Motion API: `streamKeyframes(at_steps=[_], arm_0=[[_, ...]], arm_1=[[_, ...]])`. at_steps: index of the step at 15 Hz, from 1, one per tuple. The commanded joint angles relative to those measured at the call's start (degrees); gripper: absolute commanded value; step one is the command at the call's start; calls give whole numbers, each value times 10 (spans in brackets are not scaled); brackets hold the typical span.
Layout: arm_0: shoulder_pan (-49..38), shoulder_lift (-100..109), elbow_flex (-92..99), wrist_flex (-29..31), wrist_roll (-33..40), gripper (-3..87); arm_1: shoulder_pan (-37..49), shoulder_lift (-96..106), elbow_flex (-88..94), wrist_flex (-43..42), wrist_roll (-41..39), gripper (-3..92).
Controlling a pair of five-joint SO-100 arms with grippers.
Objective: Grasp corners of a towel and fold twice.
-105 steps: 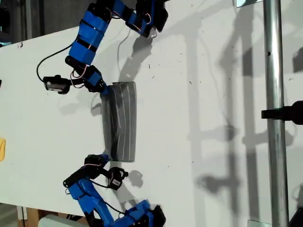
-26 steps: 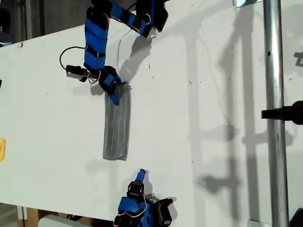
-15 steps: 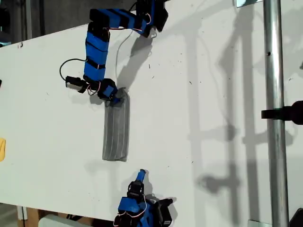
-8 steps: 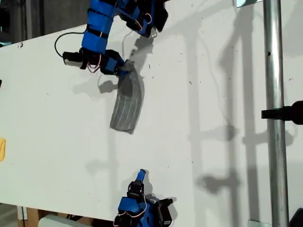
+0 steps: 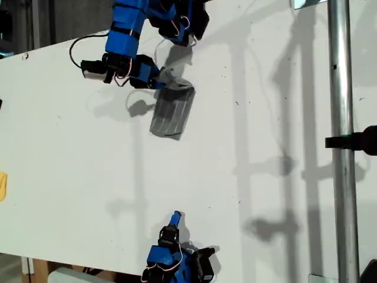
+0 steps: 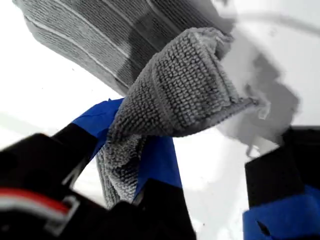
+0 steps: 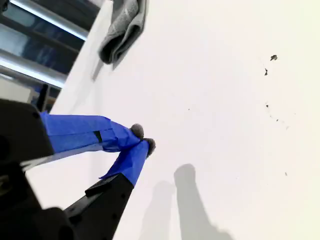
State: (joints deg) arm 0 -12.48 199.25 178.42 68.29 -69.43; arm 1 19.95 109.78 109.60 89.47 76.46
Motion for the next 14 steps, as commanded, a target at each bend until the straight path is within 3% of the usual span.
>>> streamKeyframes(at_steps=[1,4,5,12,13,14], arm_0=[[4,2,4,4,-4,-7],[4,2,4,4,-4,-6],[3,2,4,4,-4,-6],[6,2,4,4,-4,-6],[6,2,4,4,-4,-5],[6,2,4,4,-4,-5]], arm_1=[[-11,-45,-47,-114,-15,-2],[-31,-44,-2,-356,-50,-2],[-32,-68,-11,-383,-51,-2],[-33,-199,-73,-427,-63,-2],[-38,-195,-85,-448,-97,51],[-51,-167,-100,-466,-104,202]])
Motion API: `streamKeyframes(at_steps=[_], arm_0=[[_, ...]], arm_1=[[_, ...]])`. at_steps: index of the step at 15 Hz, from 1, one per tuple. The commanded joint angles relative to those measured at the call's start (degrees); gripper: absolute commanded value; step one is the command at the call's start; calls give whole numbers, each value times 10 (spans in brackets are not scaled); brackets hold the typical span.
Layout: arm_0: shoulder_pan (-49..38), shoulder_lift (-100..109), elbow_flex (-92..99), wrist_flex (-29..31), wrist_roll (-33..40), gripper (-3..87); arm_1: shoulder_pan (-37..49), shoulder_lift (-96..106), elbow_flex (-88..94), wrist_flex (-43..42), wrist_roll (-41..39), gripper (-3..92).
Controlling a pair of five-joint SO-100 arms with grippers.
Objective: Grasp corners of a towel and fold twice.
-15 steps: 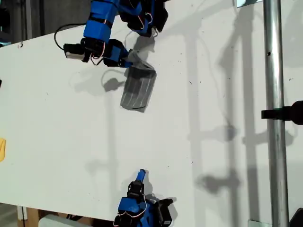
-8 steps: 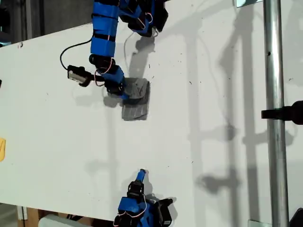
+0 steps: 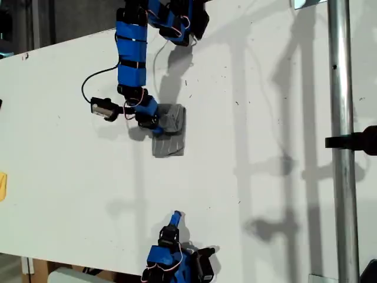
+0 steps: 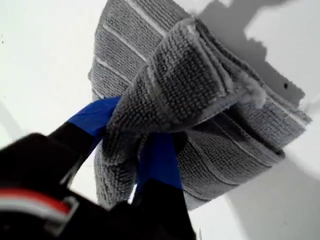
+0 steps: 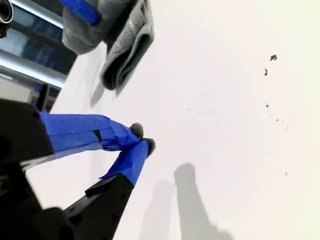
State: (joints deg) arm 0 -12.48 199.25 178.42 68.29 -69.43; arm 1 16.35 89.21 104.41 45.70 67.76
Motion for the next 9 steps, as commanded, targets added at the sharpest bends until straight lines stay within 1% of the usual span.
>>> streamKeyframes(at_steps=[1,2,5,8,9], arm_0=[[6,2,4,4,-4,-4],[6,2,4,4,-4,-4],[6,2,4,4,-4,-4],[5,2,4,6,-11,-7],[4,2,4,17,-28,-6]], arm_1=[[-36,98,-13,-145,-108,566],[-47,134,-28,-171,-148,596],[-37,218,-64,-146,-201,596],[-22,292,-33,-91,-201,596],[-12,341,12,-77,-197,542]])
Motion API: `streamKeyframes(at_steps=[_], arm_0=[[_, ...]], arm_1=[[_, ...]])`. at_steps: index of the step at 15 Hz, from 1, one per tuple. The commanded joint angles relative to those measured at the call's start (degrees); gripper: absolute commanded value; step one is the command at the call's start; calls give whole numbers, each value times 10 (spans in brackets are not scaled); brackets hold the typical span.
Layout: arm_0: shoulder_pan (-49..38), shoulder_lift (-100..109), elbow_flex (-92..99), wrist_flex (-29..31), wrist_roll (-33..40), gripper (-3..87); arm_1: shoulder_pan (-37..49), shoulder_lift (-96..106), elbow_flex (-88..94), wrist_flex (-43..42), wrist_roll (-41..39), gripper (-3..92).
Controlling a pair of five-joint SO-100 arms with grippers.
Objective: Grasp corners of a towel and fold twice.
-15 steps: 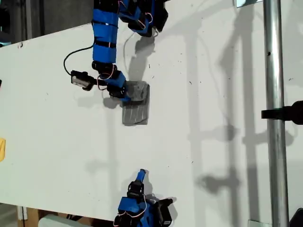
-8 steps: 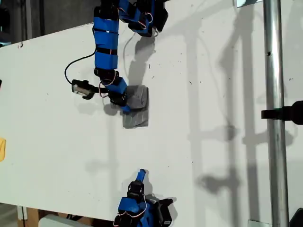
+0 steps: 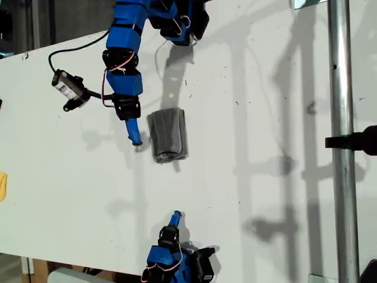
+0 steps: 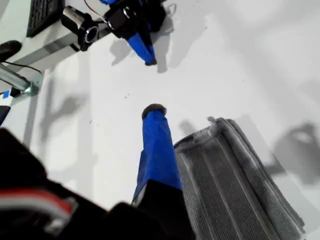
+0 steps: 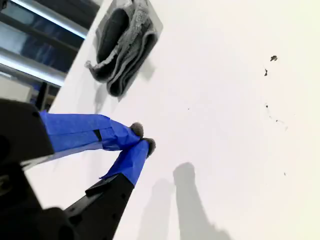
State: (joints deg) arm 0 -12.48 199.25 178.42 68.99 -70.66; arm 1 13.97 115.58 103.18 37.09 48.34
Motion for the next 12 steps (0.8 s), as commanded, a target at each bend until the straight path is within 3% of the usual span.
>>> streamKeyframes(at_steps=[1,2,3,4,5,6,7,10,11,12], arm_0=[[4,2,4,20,-27,-2],[8,2,4,22,-38,-12],[12,2,4,26,-39,-15],[16,2,4,45,-37,35],[35,1,4,48,-24,38],[62,1,4,49,15,29],[87,1,4,48,2,24],[104,1,4,50,-172,24],[106,1,4,51,-91,24],[105,0,4,51,53,24]], arm_1=[[25,151,103,13,1,409],[39,236,193,40,19,314],[46,347,306,53,41,147],[43,488,425,76,85,24],[40,633,504,173,141,-2],[35,733,551,272,173,-2],[32,716,539,321,184,-2],[61,732,613,410,252,38],[41,722,626,454,312,139],[21,727,626,464,354,137]])
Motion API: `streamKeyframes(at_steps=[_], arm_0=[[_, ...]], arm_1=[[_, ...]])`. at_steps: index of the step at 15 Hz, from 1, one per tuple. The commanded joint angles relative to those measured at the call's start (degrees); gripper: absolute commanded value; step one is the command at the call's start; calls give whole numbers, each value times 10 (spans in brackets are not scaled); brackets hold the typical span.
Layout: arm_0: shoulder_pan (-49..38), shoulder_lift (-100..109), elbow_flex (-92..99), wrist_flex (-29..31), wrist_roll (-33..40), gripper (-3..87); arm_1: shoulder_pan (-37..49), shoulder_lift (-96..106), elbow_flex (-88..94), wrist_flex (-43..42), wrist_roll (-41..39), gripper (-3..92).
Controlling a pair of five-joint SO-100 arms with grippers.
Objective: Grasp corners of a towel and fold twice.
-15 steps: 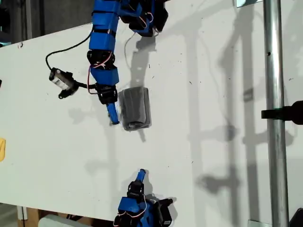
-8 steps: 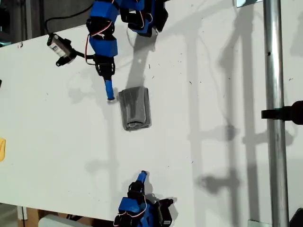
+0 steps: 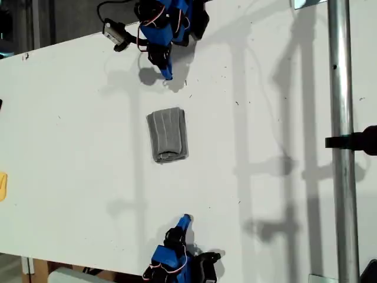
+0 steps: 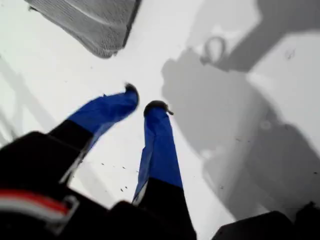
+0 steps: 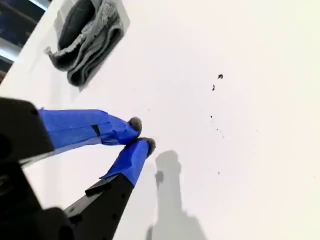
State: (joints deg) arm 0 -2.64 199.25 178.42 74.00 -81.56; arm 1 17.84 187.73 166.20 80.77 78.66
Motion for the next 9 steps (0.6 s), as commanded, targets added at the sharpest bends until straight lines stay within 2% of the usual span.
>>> streamKeyframes(at_steps=[1,5,9], arm_0=[[8,0,4,-4,288,21],[5,0,4,-2,274,20],[5,0,4,-2,274,20]], arm_1=[[-35,5,-4,27,51,137],[-77,5,-4,27,51,137],[-81,5,-4,27,51,137]])
